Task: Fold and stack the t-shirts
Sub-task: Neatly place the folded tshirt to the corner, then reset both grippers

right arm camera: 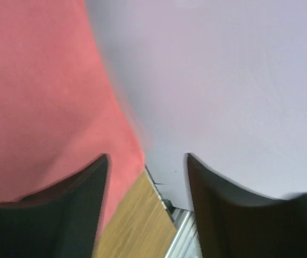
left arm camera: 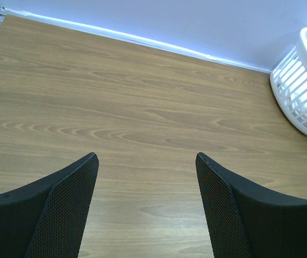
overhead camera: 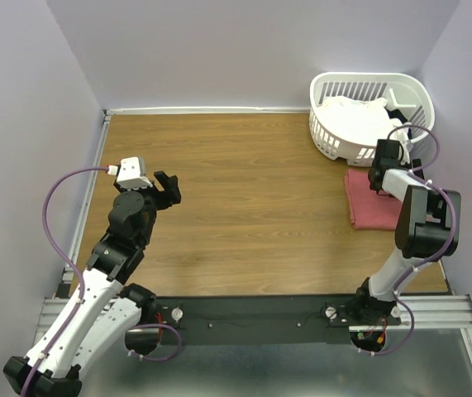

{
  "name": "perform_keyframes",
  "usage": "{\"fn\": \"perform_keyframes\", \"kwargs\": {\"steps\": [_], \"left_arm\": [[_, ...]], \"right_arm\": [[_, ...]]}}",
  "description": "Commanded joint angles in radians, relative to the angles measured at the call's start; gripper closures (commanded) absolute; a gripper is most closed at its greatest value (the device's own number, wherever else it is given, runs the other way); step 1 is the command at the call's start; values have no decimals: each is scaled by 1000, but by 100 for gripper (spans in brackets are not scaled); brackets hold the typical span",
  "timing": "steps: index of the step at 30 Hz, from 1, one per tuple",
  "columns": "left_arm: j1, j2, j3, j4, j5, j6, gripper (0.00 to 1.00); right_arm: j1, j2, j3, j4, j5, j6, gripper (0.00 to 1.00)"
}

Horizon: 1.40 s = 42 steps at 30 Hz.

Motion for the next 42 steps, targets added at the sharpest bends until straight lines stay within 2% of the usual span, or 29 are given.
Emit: {"fn": "perform_keyframes", "kwargs": {"steps": [1, 7, 9, 11, 12, 14, 15, 19, 24, 28, 35, 42], "left_arm": [[-3, 4, -8, -2, -31, -6, 19], [-3, 10, -5, -4, -41, -6, 19], [-2, 13, -2, -5, -43, -6, 19], [-2, 13, 0, -10, -48, -7, 19], [0, 15, 3, -10, -51, -7, 19], [1, 17, 4, -19, -66, -9, 19], [1, 15, 3, -21, -72, -13, 19], [1, 3, 3, -30, -101, -20, 18], [1, -57, 8, -39, -156, -33, 17], [3, -128, -5, -50, -212, -39, 17], [1, -252, -11, -73, -245, -35, 15], [3, -376, -84, -5, -299, -27, 14]], "right_arm": [[-9, 5, 57, 32, 62, 36, 28], [-9, -145, 81, 30, 136, 99, 25], [-9, -216, 86, -7, 136, 166, 18], [-9, -359, 84, -43, 106, 222, 13], [-8, -418, 81, -80, 55, 275, 9], [-6, -579, 75, -146, -22, 334, 6], [-6, -632, 74, -168, -107, 381, 0], [0, -894, 23, -226, -295, 475, 0], [63, -1225, -69, -248, -424, 484, 0], [109, -1425, -120, -257, -448, 478, 0], [181, -1598, -210, -292, -513, 435, 0], [204, -1678, -322, -288, -573, 437, 0]]}}
